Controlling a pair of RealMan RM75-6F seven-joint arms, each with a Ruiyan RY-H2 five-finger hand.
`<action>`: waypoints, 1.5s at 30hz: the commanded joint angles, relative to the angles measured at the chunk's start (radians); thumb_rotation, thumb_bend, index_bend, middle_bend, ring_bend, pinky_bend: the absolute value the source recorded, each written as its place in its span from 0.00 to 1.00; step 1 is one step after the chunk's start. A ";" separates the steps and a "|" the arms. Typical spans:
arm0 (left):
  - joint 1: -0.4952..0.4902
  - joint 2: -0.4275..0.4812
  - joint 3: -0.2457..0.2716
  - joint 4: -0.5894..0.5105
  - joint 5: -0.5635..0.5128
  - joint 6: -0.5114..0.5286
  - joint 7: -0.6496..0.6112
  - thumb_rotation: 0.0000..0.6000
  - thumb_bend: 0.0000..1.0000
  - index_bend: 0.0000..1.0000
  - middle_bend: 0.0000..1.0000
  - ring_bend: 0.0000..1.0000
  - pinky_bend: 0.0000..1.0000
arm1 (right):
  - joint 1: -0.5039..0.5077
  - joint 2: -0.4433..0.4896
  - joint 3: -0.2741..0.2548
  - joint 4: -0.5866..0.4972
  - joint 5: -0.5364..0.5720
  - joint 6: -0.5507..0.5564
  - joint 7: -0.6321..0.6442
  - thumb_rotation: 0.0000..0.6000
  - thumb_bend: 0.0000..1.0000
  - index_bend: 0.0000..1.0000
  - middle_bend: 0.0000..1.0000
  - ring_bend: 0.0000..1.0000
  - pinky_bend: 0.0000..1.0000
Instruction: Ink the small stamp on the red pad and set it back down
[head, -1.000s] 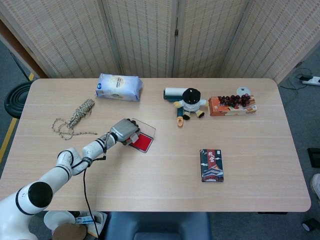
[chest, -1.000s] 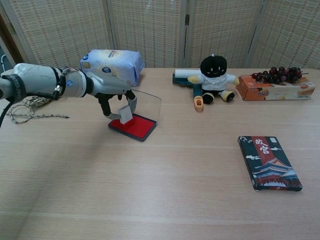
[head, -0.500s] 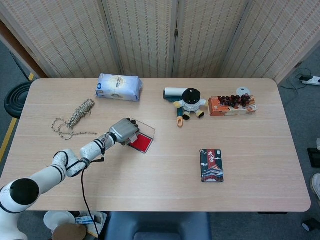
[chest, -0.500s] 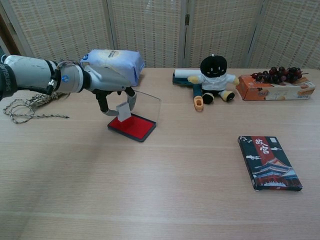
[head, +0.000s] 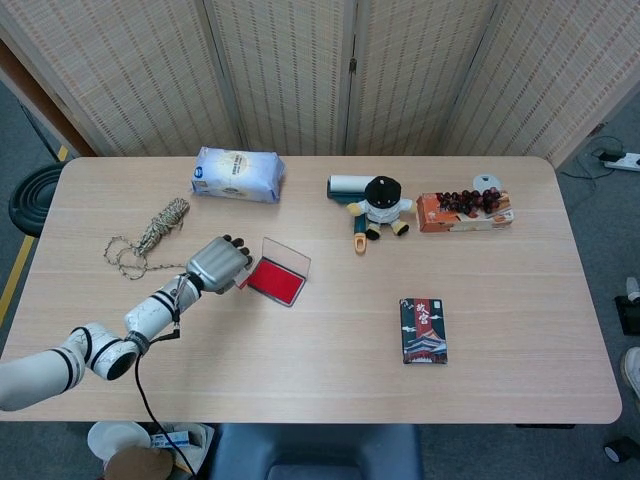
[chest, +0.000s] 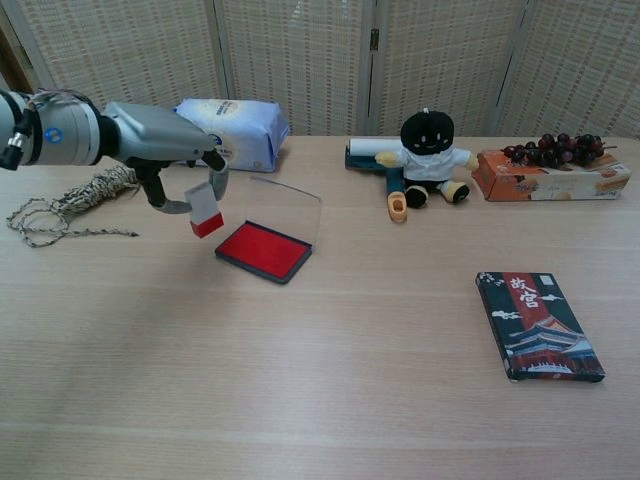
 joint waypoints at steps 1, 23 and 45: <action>0.071 0.060 0.004 -0.100 -0.075 0.098 0.090 1.00 0.38 0.69 0.33 0.20 0.27 | -0.003 0.014 0.004 -0.036 -0.001 0.014 -0.020 1.00 0.45 0.02 0.00 0.00 0.00; 0.212 0.049 0.023 -0.123 -0.069 0.189 0.104 1.00 0.38 0.68 0.33 0.20 0.27 | -0.005 0.062 -0.003 -0.226 -0.023 0.060 -0.167 1.00 0.45 0.02 0.00 0.00 0.00; 0.268 -0.052 0.022 0.059 0.036 0.158 -0.034 1.00 0.38 0.68 0.33 0.20 0.27 | 0.001 0.056 -0.006 -0.233 -0.017 0.053 -0.200 1.00 0.45 0.02 0.00 0.00 0.00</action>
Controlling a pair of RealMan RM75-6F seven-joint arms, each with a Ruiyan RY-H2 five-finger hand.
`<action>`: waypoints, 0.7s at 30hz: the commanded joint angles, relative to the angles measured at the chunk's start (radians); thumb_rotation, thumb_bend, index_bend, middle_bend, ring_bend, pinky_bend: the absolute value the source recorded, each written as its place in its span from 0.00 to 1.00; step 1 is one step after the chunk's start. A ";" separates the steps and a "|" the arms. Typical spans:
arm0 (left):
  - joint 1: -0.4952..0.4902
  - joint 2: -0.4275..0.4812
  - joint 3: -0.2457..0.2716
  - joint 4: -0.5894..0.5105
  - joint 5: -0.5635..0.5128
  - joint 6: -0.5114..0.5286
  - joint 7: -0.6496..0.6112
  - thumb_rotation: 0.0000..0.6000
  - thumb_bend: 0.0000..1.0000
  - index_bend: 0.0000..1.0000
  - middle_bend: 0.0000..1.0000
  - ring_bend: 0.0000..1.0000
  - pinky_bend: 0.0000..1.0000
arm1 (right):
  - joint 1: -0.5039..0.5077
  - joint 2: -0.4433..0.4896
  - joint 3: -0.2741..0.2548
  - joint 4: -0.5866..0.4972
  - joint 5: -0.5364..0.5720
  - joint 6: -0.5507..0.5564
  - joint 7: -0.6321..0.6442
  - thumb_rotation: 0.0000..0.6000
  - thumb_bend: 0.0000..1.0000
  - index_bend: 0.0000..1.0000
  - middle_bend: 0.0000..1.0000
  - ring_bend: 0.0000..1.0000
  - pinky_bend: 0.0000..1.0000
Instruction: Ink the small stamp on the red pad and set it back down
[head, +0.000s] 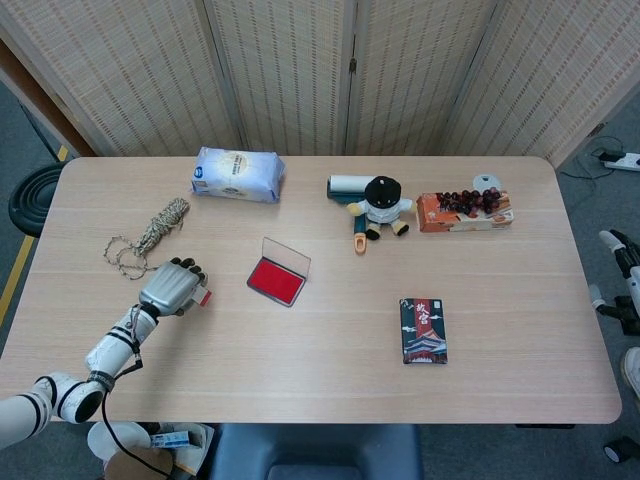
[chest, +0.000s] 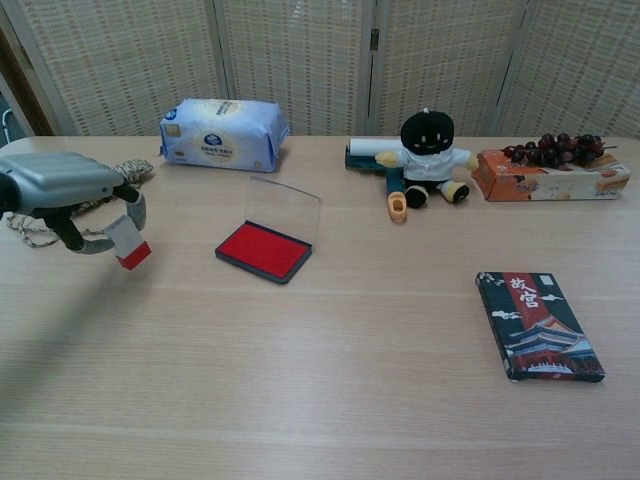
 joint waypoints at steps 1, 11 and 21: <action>0.007 -0.015 0.000 0.019 0.009 -0.006 -0.013 1.00 0.38 0.68 0.33 0.20 0.27 | 0.000 0.000 0.000 0.002 0.000 0.000 0.001 1.00 0.45 0.02 0.00 0.00 0.00; 0.029 -0.047 -0.004 0.075 0.041 -0.010 -0.066 1.00 0.38 0.68 0.33 0.20 0.27 | -0.001 0.000 0.000 0.005 0.002 0.003 0.003 1.00 0.45 0.02 0.00 0.00 0.00; 0.052 -0.080 -0.001 0.133 0.086 -0.004 -0.143 1.00 0.38 0.66 0.33 0.20 0.27 | -0.002 0.000 0.000 -0.005 0.005 0.005 -0.016 1.00 0.45 0.02 0.00 0.00 0.00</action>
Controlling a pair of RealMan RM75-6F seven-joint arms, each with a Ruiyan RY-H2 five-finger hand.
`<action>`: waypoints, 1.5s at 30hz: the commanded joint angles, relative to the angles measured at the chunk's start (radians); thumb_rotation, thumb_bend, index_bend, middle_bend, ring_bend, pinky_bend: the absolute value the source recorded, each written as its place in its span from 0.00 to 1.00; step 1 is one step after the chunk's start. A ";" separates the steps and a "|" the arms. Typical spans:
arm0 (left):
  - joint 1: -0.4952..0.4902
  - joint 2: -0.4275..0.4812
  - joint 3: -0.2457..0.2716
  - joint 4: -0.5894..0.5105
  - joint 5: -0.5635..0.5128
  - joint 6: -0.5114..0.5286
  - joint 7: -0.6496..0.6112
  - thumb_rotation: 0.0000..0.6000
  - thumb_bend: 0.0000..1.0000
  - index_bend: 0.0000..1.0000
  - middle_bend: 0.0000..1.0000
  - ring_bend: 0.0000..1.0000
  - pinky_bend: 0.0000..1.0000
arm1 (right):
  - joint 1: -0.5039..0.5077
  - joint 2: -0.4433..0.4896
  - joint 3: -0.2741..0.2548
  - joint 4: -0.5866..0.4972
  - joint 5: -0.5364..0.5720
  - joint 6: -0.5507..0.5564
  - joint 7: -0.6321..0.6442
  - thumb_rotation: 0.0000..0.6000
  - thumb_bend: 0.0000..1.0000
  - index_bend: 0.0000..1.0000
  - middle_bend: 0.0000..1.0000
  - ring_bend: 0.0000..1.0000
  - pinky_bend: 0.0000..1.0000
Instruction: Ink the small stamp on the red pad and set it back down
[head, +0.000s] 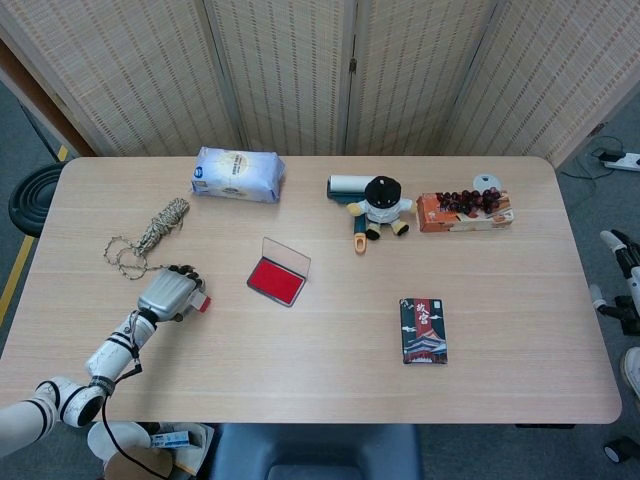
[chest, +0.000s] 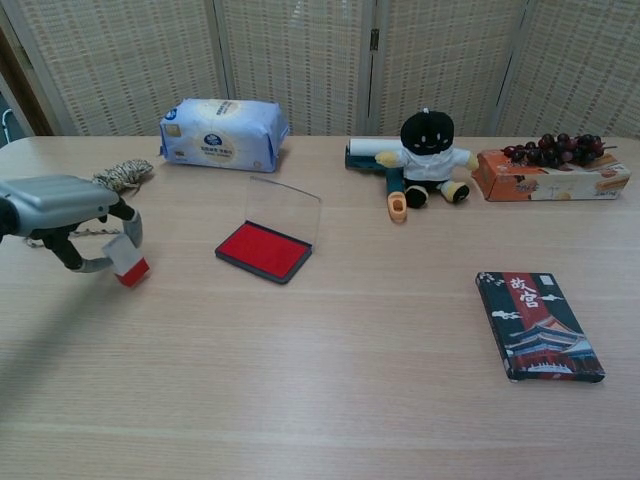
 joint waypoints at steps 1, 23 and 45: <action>0.005 -0.010 0.002 0.020 0.015 -0.002 -0.020 1.00 0.38 0.66 0.33 0.20 0.27 | 0.001 -0.001 0.001 -0.001 0.001 0.000 -0.004 1.00 0.45 0.02 0.00 0.00 0.00; 0.019 -0.046 -0.010 0.051 0.037 -0.016 -0.024 1.00 0.38 0.55 0.33 0.19 0.27 | -0.005 0.002 0.000 0.005 -0.012 0.021 0.018 1.00 0.45 0.02 0.00 0.00 0.00; 0.024 0.018 -0.047 -0.078 -0.050 -0.025 0.122 1.00 0.35 0.14 0.31 0.17 0.27 | -0.021 0.011 0.005 0.001 -0.019 0.063 0.034 1.00 0.45 0.02 0.00 0.00 0.00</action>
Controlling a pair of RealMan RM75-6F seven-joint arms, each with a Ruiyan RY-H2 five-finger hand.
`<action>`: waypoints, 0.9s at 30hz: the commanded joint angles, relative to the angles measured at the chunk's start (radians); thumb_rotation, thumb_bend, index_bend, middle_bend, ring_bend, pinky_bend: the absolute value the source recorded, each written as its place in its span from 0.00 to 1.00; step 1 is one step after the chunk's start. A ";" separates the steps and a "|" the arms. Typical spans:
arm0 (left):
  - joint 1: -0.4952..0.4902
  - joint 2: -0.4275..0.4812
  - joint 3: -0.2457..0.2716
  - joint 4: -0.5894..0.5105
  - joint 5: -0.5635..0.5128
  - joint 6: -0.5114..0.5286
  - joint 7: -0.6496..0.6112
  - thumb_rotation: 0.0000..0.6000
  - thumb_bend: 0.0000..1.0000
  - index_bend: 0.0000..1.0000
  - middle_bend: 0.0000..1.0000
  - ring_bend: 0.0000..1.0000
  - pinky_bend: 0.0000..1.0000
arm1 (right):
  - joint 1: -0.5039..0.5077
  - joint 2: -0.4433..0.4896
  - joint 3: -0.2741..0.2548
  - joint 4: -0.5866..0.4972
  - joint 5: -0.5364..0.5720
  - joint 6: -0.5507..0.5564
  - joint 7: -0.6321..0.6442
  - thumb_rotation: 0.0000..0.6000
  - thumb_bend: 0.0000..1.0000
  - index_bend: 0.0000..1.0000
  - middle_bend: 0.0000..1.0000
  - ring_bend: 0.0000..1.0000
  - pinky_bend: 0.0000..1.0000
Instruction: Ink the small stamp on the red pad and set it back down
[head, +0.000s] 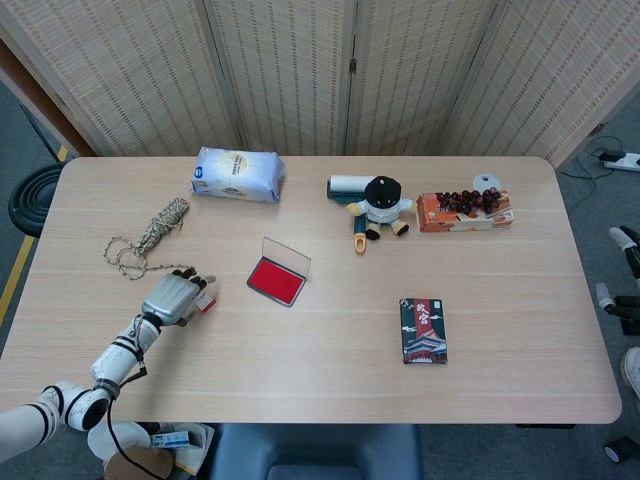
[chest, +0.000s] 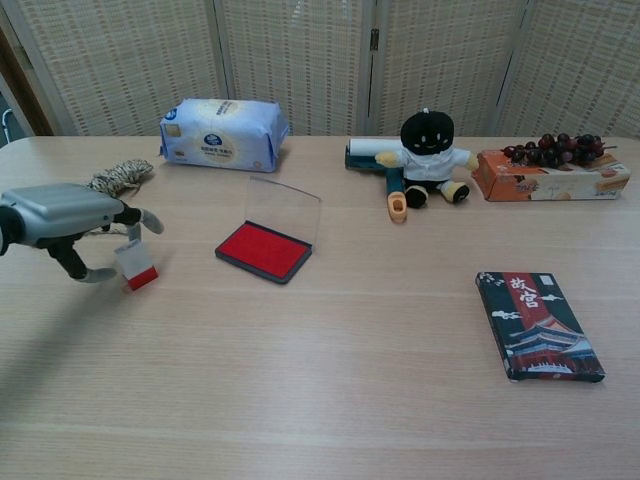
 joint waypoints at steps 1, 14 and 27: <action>0.007 0.021 -0.009 -0.027 -0.015 0.018 0.023 1.00 0.35 0.13 0.30 0.16 0.27 | 0.000 0.000 -0.001 0.001 -0.002 0.002 0.002 1.00 0.45 0.02 0.00 0.00 0.00; 0.217 0.214 -0.009 -0.175 0.039 0.381 -0.066 1.00 0.35 0.03 0.03 0.00 0.19 | -0.002 0.009 -0.028 -0.107 -0.038 0.018 -0.110 1.00 0.45 0.02 0.00 0.00 0.00; 0.431 0.277 0.011 -0.192 0.037 0.588 -0.224 1.00 0.35 0.01 0.00 0.00 0.12 | -0.069 -0.079 -0.026 -0.269 0.072 0.137 -0.570 1.00 0.45 0.02 0.00 0.00 0.00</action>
